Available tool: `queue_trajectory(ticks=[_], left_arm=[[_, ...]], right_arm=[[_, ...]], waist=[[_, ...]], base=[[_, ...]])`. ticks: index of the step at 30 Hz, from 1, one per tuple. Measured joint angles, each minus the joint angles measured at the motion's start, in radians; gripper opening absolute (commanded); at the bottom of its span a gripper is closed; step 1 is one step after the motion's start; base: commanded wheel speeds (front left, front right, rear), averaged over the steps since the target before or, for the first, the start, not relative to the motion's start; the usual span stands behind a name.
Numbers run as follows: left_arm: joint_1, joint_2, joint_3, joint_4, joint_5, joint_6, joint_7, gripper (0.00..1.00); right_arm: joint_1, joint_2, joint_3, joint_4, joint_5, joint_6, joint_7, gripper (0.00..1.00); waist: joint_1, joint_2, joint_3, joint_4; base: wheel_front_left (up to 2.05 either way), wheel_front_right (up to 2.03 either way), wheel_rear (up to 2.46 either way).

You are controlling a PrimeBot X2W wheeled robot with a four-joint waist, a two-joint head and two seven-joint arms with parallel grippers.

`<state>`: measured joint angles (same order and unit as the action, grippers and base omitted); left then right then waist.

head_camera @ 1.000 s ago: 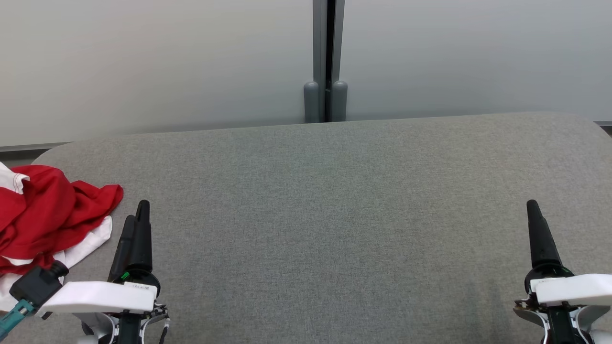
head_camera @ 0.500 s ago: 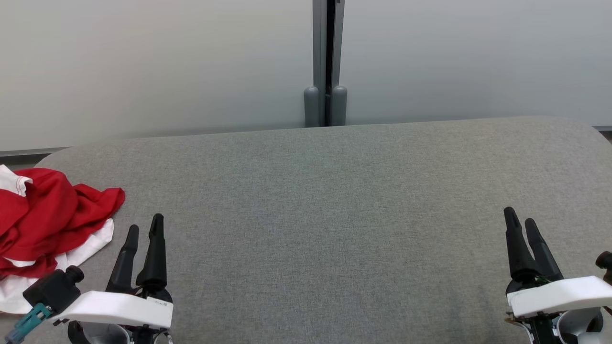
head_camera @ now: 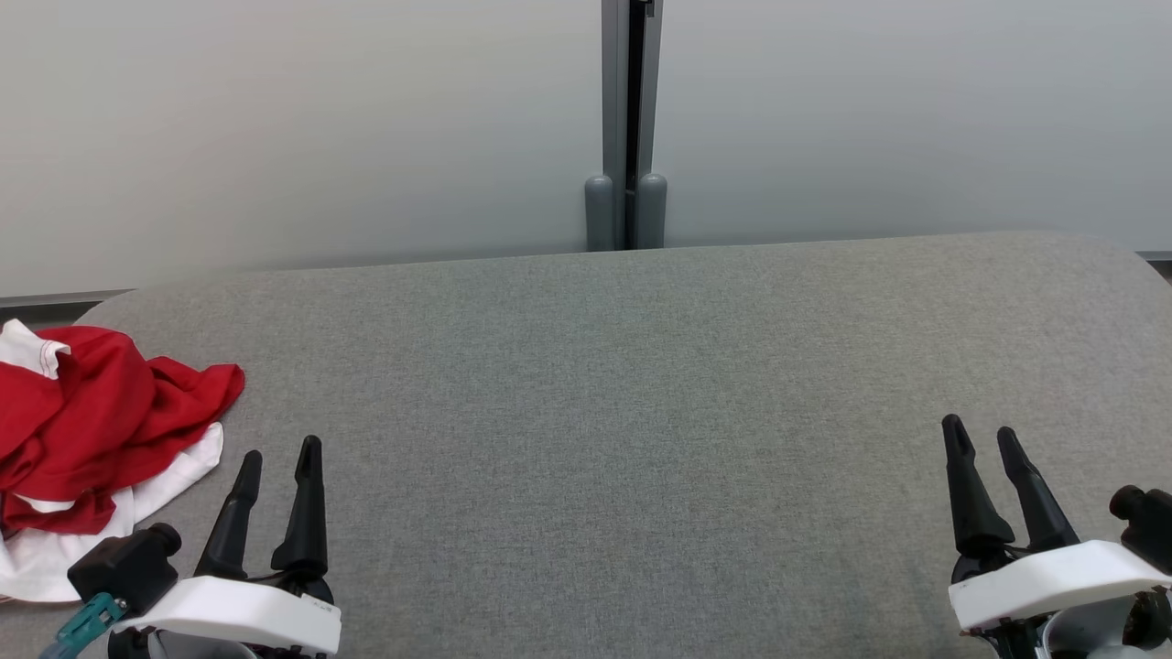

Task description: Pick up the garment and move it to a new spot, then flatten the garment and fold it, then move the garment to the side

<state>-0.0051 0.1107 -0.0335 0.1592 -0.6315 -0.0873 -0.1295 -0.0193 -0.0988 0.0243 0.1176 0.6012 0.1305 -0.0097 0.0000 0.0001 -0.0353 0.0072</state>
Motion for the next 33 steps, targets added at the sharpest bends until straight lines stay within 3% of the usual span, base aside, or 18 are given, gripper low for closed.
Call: queue_trajectory(ticks=[33], left_arm=[[0.021, 0.012, -0.020, 0.052, 0.297, 0.019, -0.078, 1.00]], right_arm=[[0.041, 0.001, 0.032, 0.007, -0.307, 0.000, -0.031, 1.00]], waist=[[0.0000, 0.0000, -0.023, 0.008]], base=[[0.00, 0.00, 0.00]])
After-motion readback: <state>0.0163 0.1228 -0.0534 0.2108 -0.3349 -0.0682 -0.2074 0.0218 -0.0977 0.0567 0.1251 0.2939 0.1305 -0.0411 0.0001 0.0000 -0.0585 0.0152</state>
